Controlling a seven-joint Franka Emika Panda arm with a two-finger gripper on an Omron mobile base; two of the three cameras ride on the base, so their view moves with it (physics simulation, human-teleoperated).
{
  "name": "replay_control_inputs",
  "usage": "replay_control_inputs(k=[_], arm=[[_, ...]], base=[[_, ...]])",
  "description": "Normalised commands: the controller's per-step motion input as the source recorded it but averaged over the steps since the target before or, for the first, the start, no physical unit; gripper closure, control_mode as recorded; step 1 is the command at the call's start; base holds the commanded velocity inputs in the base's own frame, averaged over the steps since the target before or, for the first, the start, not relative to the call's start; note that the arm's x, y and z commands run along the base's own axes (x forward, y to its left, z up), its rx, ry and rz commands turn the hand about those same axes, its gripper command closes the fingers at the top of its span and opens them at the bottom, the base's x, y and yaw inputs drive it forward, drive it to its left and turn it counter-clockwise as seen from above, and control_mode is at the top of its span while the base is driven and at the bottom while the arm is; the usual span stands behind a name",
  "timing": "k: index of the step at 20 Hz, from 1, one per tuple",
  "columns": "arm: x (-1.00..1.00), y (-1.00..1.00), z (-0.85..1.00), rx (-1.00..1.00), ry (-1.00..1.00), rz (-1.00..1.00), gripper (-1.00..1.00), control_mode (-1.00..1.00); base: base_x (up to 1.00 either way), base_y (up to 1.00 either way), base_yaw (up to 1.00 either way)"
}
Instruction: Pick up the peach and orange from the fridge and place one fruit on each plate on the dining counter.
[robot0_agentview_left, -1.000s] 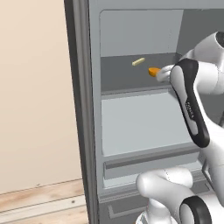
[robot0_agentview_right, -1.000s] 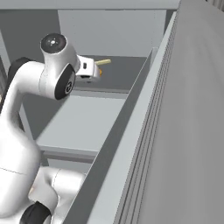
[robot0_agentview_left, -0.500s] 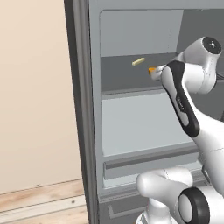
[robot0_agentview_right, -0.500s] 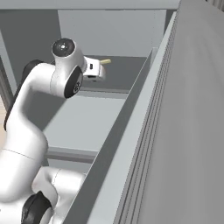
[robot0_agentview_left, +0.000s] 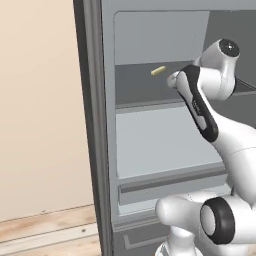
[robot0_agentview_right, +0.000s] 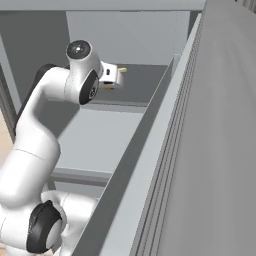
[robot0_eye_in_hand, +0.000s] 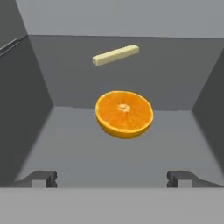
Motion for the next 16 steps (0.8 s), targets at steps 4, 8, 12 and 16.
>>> replay_control_inputs(k=[4, 8, 12, 16], arm=[[0.35, -0.02, 0.00, 0.00, 0.02, 0.00, -1.00, -1.00], [0.29, -0.04, 0.00, 0.00, 0.00, 0.00, -1.00, -1.00], [0.30, -0.06, -0.06, 0.00, 0.00, 0.00, -1.00, -1.00], [0.33, -0.06, -0.13, 0.00, 0.00, 0.00, -1.00, -1.00]], base=[[0.00, 0.00, 0.00], [0.00, 0.00, 0.00], [0.00, 0.00, 0.00], [0.00, 0.00, 0.00]])
